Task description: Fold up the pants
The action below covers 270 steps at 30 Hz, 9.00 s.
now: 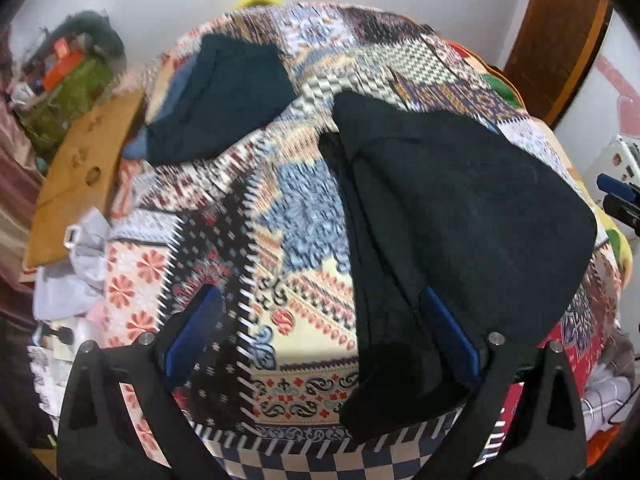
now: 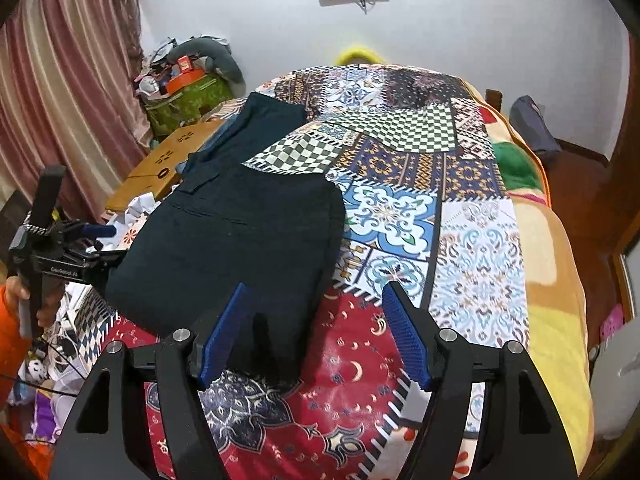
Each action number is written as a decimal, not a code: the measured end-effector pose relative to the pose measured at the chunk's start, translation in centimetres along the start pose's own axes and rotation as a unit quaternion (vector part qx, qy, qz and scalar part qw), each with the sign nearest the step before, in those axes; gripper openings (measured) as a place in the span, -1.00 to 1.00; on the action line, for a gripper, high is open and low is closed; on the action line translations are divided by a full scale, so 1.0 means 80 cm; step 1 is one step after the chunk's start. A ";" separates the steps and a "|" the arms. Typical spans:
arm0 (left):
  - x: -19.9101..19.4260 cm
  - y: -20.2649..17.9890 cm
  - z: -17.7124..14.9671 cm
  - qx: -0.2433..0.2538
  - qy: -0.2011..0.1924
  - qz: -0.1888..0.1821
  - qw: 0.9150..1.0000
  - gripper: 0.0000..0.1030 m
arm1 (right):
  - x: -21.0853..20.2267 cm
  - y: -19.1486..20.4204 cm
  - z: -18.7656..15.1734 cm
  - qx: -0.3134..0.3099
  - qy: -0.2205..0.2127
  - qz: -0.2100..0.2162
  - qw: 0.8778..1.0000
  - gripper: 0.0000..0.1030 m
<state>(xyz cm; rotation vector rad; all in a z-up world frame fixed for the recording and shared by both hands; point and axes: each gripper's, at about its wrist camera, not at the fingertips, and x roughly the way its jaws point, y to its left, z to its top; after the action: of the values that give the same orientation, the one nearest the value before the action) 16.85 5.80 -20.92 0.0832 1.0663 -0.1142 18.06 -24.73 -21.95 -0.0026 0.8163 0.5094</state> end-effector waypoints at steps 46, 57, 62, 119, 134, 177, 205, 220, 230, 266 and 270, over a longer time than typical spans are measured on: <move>0.035 -0.026 0.154 0.024 -0.067 -0.013 0.997 0.52 | 0.127 0.008 0.117 -0.073 0.058 0.060 0.994 -0.51; 0.028 -0.052 0.099 0.036 -0.038 -0.014 0.999 0.85 | 0.099 0.057 0.057 -0.107 0.081 0.090 0.987 0.11; 0.049 -0.051 0.049 0.045 -0.011 -0.008 0.999 0.87 | 0.094 0.049 0.021 -0.092 0.093 0.086 0.988 0.13; 0.104 -0.002 0.099 -0.072 0.096 -0.156 0.980 0.78 | 0.140 -0.052 0.022 0.083 0.116 0.134 0.981 0.48; 0.107 0.004 0.114 -0.109 0.092 -0.200 0.969 -0.05 | 0.164 -0.048 0.043 0.119 0.153 0.190 0.962 -0.32; 0.139 0.241 0.318 -0.084 -0.117 -0.009 0.990 -0.52 | 0.351 0.097 0.309 -0.008 -0.016 0.150 0.989 -0.61; 0.105 0.246 0.260 -0.135 -0.085 0.055 0.986 -0.04 | 0.240 0.075 0.273 -0.029 -0.056 0.074 0.995 -0.17; -0.231 0.090 0.132 -0.060 -0.338 0.084 0.935 -0.03 | -0.082 0.165 0.203 -0.108 -0.285 0.111 0.946 -0.12; -0.300 0.035 0.029 -0.061 -0.395 0.104 0.911 0.50 | -0.126 0.190 0.146 -0.104 -0.325 0.072 0.937 0.50; -0.293 0.025 0.012 -0.071 -0.407 0.085 0.907 0.99 | -0.119 0.172 0.127 -0.085 -0.321 0.033 0.943 1.00; -0.291 0.028 0.014 -0.072 -0.405 0.080 0.908 0.99 | -0.120 0.173 0.127 -0.082 -0.319 0.032 0.944 1.00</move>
<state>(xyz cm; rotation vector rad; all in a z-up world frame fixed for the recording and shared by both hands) 7.00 9.08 0.04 -0.0154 0.2285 0.0793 13.62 -14.74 -5.58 0.0342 0.1366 0.5927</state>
